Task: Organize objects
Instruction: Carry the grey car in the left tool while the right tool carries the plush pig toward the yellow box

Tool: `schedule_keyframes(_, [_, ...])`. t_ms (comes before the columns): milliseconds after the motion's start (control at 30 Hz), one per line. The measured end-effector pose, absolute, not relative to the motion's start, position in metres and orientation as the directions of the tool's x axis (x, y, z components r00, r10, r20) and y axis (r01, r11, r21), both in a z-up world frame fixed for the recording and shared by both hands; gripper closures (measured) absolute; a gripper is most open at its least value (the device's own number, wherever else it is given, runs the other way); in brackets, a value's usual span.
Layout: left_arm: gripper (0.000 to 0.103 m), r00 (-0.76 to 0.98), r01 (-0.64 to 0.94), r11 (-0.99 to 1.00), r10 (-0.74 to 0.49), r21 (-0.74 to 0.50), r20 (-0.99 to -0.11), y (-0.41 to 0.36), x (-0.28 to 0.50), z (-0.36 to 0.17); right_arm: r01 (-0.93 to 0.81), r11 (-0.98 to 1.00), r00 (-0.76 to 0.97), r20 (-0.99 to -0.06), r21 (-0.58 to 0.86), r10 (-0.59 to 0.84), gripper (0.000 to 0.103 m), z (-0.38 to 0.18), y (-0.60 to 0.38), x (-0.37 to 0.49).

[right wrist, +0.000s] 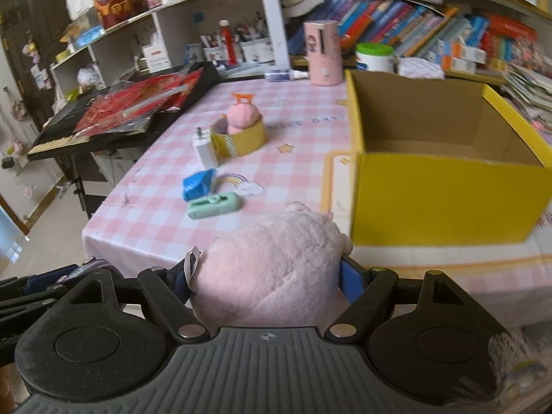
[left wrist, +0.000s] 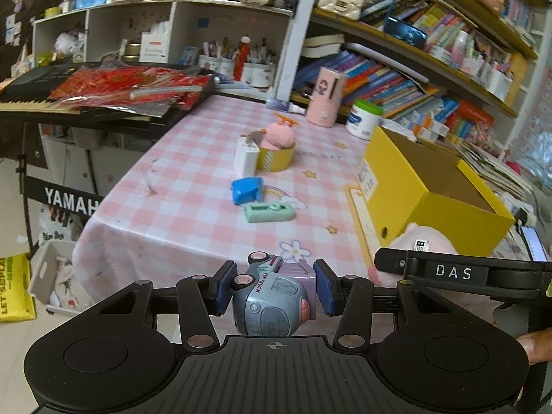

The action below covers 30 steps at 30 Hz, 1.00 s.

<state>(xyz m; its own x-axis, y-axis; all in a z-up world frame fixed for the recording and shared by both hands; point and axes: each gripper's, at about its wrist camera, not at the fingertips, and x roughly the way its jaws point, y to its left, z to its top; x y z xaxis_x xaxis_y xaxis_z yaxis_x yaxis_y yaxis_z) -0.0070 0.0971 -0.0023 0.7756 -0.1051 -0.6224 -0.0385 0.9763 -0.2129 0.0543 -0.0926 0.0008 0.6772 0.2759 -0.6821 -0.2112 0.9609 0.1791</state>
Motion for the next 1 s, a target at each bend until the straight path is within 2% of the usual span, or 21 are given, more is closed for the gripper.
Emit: schedule_keyframes(1000, [0.056, 0.711, 0.254, 0.946, -0.322, -0.200, -0.625, 0.030, -0.019, -0.007, 0.079, 0.978, 0.702, -0.707, 0.193, 0.083, 0.024, -0.008, -0.171, -0.019])
